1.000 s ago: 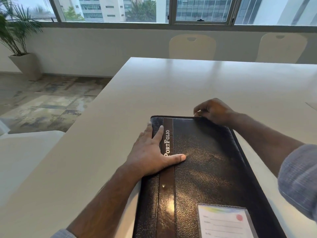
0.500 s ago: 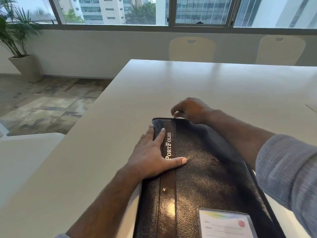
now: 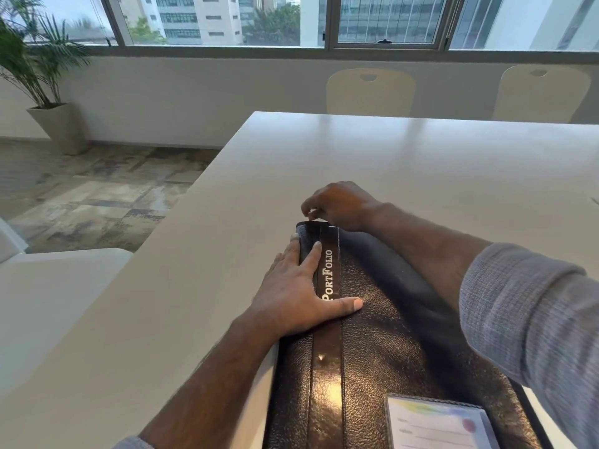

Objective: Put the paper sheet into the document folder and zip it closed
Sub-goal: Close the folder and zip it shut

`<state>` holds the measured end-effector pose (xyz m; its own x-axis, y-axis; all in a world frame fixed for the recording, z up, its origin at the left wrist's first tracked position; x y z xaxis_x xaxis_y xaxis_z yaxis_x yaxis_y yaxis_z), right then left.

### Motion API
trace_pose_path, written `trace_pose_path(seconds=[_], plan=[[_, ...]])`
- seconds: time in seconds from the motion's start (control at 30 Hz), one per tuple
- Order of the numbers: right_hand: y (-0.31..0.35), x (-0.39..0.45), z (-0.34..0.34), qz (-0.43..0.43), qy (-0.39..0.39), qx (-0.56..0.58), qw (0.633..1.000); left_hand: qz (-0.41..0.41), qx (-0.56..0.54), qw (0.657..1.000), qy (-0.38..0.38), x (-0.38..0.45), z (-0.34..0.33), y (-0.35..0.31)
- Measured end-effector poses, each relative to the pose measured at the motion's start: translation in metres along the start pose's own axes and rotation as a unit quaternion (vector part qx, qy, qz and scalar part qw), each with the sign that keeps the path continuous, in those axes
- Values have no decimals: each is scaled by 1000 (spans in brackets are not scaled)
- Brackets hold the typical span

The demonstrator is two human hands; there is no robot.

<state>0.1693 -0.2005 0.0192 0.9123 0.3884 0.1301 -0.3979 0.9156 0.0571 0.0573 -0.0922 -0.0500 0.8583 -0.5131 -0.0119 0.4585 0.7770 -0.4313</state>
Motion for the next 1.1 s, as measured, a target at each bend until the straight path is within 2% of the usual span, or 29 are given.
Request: trace_pose_path(seconds=[0.43, 0.57, 0.73, 0.9, 1.1], plan=[[14, 16, -5, 15, 14, -50, 999, -1, 12, 1000, -25, 4, -4, 4], [22, 3, 0, -4, -25, -70, 997, -6, 15, 999, -34, 4, 1, 3], [11, -40, 10, -75, -94, -2, 993, 0, -1, 1000, -31, 2, 3, 1], [-13, -108, 18, -177, -155, 79, 969, 5, -11, 999, -35, 2, 8, -1], [-23, -190, 21, -268, -166, 112, 942, 10, -14, 999, -31, 2, 8, -2]])
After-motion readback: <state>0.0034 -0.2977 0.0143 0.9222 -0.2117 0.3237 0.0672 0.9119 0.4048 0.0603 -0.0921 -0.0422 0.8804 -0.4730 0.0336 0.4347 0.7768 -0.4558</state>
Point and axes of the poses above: each hand's wrist, its own x-axis towards the middle knuckle, its own z-axis out of the back of the hand, y = z × x, the point moved 7 cm from there along x, towards the middle knuckle, and after that the axes turned 9 degrees about -z, right-handed, at the moved point
